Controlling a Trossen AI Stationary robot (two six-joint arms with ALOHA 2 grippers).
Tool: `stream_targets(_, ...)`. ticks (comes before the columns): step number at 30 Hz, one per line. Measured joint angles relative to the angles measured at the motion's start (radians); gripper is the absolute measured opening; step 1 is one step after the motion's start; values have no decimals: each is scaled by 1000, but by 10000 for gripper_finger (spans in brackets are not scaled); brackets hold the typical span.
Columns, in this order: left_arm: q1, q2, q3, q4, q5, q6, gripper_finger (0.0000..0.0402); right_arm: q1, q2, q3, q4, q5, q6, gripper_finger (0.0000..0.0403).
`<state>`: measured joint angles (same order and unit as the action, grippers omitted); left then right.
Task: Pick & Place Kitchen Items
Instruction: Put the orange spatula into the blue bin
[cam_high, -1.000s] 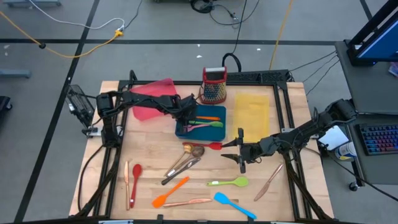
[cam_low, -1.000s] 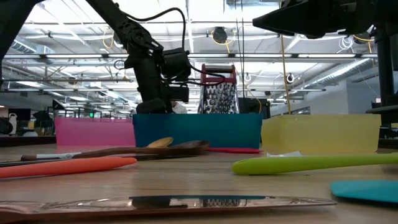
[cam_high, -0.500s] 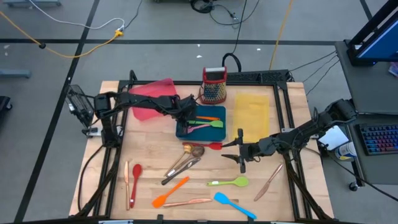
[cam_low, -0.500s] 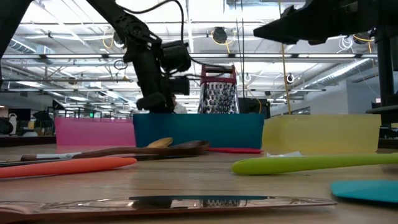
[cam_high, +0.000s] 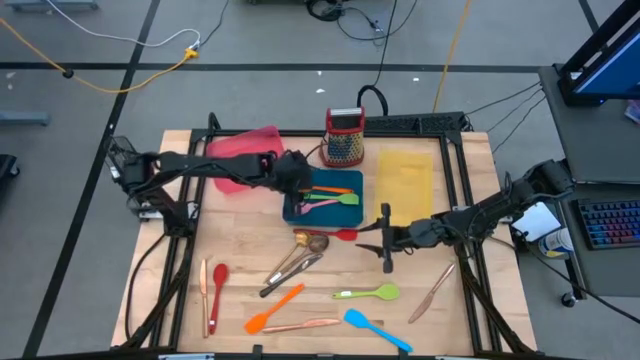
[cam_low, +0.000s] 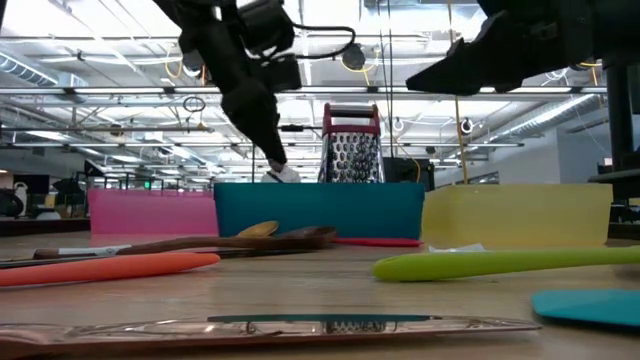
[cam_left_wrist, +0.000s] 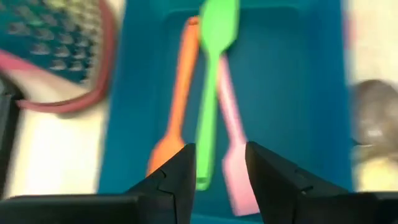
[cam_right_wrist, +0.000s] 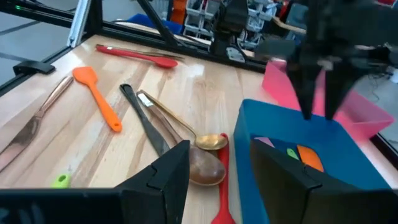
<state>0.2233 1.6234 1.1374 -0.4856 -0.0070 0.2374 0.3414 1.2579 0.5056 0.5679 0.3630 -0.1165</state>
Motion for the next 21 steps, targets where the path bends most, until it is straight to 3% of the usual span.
stream_targets(14,-210,-8,-35,-128,5,-163,105,-2,0,0,-19,2,0,160)
stream_targets(21,-316,-8,-42,-147,-66,-259,97,-2,0,0,-18,2,0,160)
